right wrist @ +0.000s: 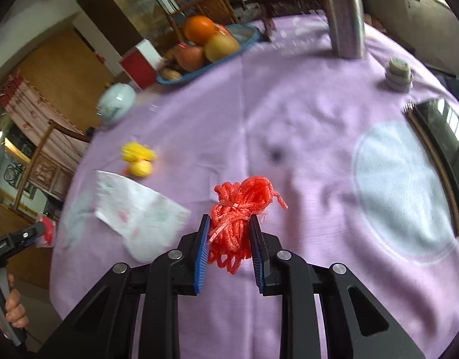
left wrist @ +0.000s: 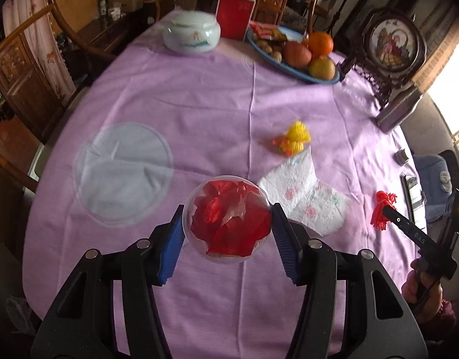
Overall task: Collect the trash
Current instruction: 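Grasp the red yarn tassel with the right tool and lift it, then carry both items to the red basket and open both tools over it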
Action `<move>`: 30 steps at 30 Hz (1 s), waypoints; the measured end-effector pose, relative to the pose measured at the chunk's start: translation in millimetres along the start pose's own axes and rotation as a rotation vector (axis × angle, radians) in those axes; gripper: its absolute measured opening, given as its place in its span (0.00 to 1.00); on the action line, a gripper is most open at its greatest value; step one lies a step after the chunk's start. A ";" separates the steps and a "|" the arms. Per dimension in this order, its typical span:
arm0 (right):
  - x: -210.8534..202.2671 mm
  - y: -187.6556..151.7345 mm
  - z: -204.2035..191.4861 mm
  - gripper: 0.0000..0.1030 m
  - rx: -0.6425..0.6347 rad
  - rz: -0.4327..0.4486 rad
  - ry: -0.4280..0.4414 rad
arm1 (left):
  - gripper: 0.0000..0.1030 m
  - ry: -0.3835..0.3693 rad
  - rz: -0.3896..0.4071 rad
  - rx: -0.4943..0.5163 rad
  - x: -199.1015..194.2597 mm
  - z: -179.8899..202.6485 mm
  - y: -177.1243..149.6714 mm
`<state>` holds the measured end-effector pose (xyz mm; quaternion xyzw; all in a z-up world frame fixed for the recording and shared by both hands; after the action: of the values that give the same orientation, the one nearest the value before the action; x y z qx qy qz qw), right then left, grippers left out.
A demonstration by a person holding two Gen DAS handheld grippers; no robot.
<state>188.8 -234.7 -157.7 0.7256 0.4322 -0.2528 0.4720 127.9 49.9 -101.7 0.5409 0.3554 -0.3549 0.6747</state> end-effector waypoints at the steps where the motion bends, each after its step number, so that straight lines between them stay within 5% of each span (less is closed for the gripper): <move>1: -4.3 0.4 -7.3 0.25 -0.012 0.009 0.003 | 0.54 -0.005 0.014 0.000 -5.2 -3.4 1.8; 15: -22.9 -22.5 -119.9 0.25 -0.176 0.028 0.081 | 0.54 0.029 0.103 -0.123 -62.3 -100.2 -26.1; 30: 9.8 -70.7 -269.5 0.25 -0.458 -0.105 0.239 | 0.54 0.219 0.150 -0.515 -135.8 -265.1 -144.9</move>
<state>121.3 25.3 -83.3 0.6010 0.5680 -0.0850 0.5558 -89.8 299.5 -96.6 0.4117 0.4635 -0.1415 0.7718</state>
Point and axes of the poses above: each gripper's, at about its wrist camera, not at the fingertips, and x roughly the way its jaws point, z to its right, y to its top, the point moved 9 cm from there along x, roughly the way its jaws point, and after that the axes turned 4 degrees about x, right-handed, at the moved point
